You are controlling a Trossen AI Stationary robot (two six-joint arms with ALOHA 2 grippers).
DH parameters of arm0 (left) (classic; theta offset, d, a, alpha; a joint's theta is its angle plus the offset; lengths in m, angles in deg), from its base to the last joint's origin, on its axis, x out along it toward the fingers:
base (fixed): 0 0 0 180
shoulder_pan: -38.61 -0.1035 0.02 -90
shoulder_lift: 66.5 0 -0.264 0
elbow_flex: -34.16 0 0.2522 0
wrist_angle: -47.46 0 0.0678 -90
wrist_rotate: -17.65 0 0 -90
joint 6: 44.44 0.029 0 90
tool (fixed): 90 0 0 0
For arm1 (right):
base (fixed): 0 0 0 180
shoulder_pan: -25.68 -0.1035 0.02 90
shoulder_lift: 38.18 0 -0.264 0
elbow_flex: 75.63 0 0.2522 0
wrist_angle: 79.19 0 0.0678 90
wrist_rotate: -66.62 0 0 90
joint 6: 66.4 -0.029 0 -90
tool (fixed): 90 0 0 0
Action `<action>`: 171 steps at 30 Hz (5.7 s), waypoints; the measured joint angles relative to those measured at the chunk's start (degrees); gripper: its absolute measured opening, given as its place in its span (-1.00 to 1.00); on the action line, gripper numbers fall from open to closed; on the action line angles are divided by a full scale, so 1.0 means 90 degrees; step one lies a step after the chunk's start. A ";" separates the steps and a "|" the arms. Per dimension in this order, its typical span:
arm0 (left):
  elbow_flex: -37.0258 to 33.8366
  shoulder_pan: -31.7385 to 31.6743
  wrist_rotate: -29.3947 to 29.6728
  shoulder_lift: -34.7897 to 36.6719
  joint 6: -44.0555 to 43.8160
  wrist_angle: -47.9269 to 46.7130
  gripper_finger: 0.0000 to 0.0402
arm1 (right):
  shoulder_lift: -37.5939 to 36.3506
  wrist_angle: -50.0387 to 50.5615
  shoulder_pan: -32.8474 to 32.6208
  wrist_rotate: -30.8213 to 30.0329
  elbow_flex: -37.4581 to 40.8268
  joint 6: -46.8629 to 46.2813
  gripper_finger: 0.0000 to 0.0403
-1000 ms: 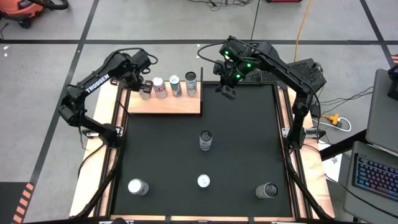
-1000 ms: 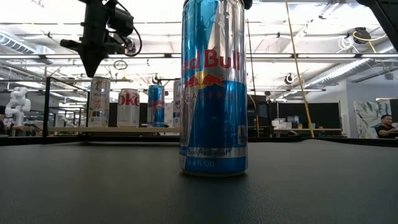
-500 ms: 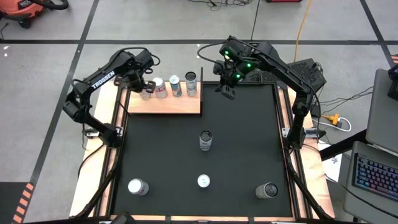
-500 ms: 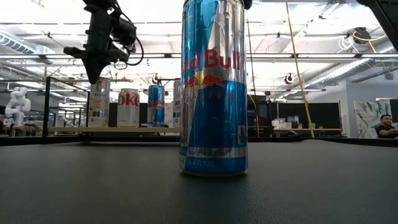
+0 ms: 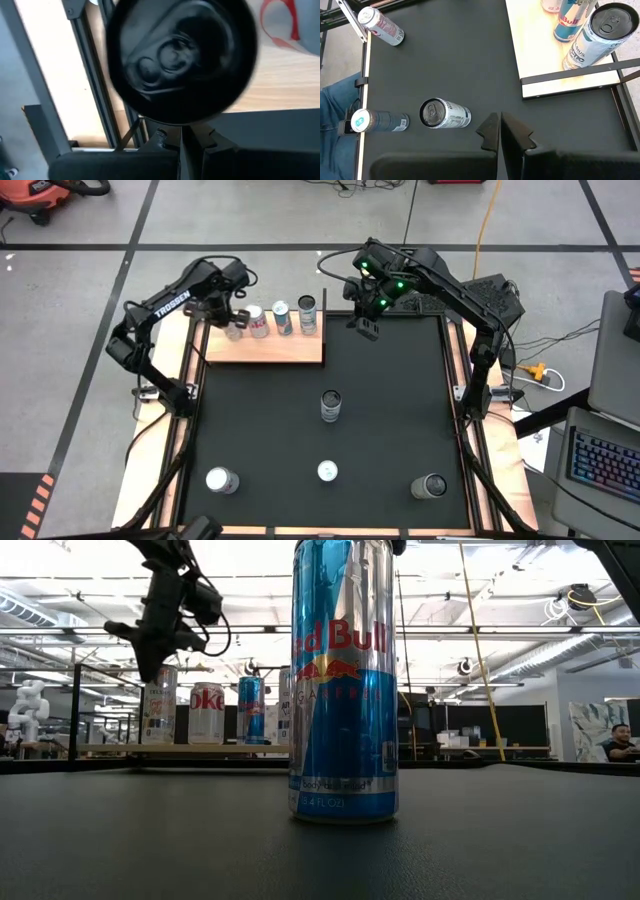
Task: Place canned beverage on shelf
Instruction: Put the top white-yellow soda can on the shelf, then align the white and blue soda can with the other white and blue soda can on the shelf
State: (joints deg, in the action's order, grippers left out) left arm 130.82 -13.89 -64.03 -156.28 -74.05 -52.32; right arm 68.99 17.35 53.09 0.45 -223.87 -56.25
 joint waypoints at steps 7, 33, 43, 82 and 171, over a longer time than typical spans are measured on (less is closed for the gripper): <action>0.0000 -0.0132 0.0197 0.0000 0.0000 0.0007 -0.96 | 0.0000 0.0002 -0.0001 0.0000 0.0000 0.0000 -1.00; 0.0000 -0.0258 0.0756 -0.0339 0.0009 -0.0186 -0.96 | 0.0000 0.0002 0.0000 0.0002 -0.0002 0.0019 -1.00; 0.0002 -0.0124 0.0773 0.0074 0.0565 -0.0378 -0.96 | 0.0000 0.0000 0.0000 0.0002 -0.0001 0.0125 -1.00; 0.0007 0.2894 -0.0841 0.2691 0.2871 0.1222 -0.96 | 0.0000 0.0026 -0.0614 0.0000 -0.0002 -0.0528 -0.34; 0.0007 0.3511 -0.0709 0.2688 0.2831 0.1676 -0.96 | 0.0370 -0.0848 -0.2166 -0.0497 0.0000 -0.1589 0.96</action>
State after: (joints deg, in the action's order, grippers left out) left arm 130.88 17.71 -70.41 -132.08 -48.57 -37.24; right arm 72.32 9.73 33.60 -4.02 -223.87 -70.55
